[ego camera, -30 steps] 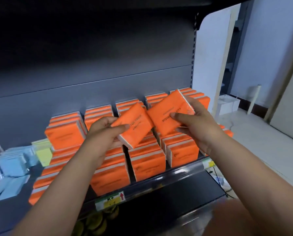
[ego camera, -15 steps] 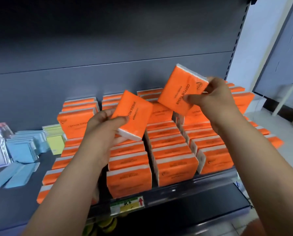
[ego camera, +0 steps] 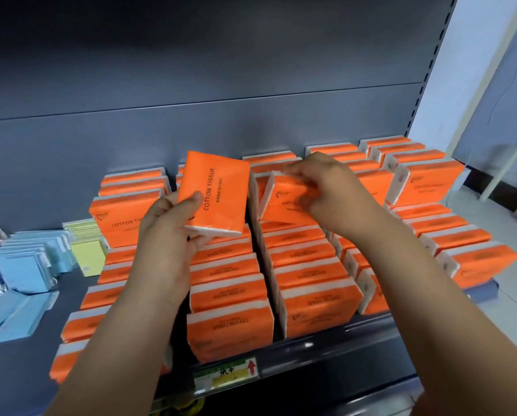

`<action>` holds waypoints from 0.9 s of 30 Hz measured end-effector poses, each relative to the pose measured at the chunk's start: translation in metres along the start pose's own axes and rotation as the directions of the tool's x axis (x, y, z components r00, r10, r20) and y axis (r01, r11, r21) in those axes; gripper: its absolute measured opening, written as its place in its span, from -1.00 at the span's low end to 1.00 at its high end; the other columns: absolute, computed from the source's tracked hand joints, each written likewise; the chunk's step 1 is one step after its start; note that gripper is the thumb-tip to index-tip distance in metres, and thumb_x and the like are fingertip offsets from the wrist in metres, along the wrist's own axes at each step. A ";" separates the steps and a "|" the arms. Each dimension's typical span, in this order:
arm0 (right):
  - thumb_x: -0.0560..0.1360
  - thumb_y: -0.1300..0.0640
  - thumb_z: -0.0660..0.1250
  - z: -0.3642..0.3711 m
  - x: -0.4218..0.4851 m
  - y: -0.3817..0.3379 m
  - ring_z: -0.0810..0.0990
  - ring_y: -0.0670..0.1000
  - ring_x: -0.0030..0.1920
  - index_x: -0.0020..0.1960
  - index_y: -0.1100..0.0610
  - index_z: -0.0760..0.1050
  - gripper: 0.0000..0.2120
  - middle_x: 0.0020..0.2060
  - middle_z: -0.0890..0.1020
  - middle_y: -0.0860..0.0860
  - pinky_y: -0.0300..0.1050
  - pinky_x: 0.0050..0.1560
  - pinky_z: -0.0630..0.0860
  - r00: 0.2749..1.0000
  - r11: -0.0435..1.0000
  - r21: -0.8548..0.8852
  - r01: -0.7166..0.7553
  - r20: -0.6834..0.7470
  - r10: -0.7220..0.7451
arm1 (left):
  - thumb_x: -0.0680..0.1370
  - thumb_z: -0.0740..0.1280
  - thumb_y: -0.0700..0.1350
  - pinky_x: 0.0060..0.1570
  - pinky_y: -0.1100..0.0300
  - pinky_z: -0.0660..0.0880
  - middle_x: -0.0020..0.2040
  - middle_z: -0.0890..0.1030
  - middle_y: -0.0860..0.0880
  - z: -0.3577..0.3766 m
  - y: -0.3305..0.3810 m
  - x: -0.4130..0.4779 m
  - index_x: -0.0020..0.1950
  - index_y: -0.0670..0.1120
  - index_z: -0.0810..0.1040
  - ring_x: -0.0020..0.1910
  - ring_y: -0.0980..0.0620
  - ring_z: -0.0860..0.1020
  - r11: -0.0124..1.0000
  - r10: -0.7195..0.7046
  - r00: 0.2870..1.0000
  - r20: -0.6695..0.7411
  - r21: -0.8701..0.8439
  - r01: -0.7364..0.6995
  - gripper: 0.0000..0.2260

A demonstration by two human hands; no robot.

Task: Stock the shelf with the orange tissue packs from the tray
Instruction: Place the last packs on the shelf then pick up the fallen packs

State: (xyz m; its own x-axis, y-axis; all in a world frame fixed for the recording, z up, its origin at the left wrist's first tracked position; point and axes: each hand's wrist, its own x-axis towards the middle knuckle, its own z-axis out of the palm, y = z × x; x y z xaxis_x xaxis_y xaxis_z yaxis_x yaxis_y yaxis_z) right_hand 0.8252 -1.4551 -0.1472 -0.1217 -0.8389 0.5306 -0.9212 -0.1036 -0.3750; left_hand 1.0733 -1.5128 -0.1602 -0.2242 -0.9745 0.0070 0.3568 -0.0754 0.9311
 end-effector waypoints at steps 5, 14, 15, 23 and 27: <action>0.25 0.38 0.40 0.016 0.003 -0.002 0.59 0.20 0.13 0.28 0.08 0.62 -0.39 0.13 0.64 0.03 0.11 0.16 0.54 0.993 0.980 -0.164 0.110 -0.014 -0.113 | 0.60 0.37 -0.21 0.13 -0.12 0.61 0.10 0.73 -0.13 0.001 -0.005 -0.001 0.20 -0.07 0.64 0.12 -0.20 0.69 1.000 0.018 1.000 -0.019 0.001 -0.018 -0.81; 0.32 0.29 0.45 0.031 -0.006 -0.001 0.52 0.23 0.14 0.27 0.08 0.62 -0.48 0.16 0.59 0.07 0.12 0.18 0.50 0.988 0.953 -0.291 0.083 -0.098 -0.116 | 0.58 0.41 -0.29 0.24 -0.23 0.56 0.09 0.74 -0.08 -0.005 -0.005 -0.010 0.23 -0.12 0.59 0.10 -0.11 0.71 0.995 0.060 0.998 0.012 0.084 -0.061 -0.76; 0.33 0.28 0.46 0.032 -0.008 -0.001 0.51 0.24 0.16 0.28 0.09 0.61 -0.49 0.18 0.57 0.09 0.11 0.20 0.49 0.987 0.948 -0.310 0.071 -0.114 -0.112 | 0.57 0.41 -0.30 0.23 -0.23 0.57 0.09 0.74 -0.07 -0.007 -0.005 -0.010 0.22 -0.11 0.58 0.10 -0.09 0.71 0.995 0.052 0.999 0.004 0.083 -0.052 -0.76; 0.34 0.28 0.43 0.034 -0.015 -0.019 0.47 0.28 0.24 0.29 0.11 0.59 -0.49 0.26 0.54 0.14 0.14 0.22 0.48 0.977 0.927 -0.375 0.027 -0.187 -0.104 | 0.57 0.34 -0.34 0.08 -0.15 0.65 0.24 0.68 0.00 -0.011 -0.002 -0.013 0.33 0.12 0.51 0.16 -0.06 0.69 1.000 -0.003 0.998 0.056 0.013 0.002 -0.55; 0.37 0.25 0.41 0.038 -0.019 -0.016 0.52 0.26 0.12 0.29 0.07 0.59 -0.52 0.19 0.56 0.10 0.17 0.11 0.52 0.983 0.922 -0.387 0.009 -0.163 -0.078 | 0.56 0.34 -0.31 0.18 -0.22 0.59 0.20 0.69 0.02 -0.008 -0.002 -0.014 0.31 0.08 0.52 0.10 -0.05 0.71 0.999 -0.040 0.999 0.012 -0.033 0.041 -0.60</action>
State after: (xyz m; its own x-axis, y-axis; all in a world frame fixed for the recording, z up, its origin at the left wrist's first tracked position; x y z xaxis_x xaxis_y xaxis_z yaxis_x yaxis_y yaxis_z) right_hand 0.8563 -1.4580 -0.1799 -0.1077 -0.7296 0.6754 -0.9935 0.1034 -0.0468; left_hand 1.0835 -1.5006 -0.1649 -0.2490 -0.9682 -0.0262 0.3769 -0.1218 0.9182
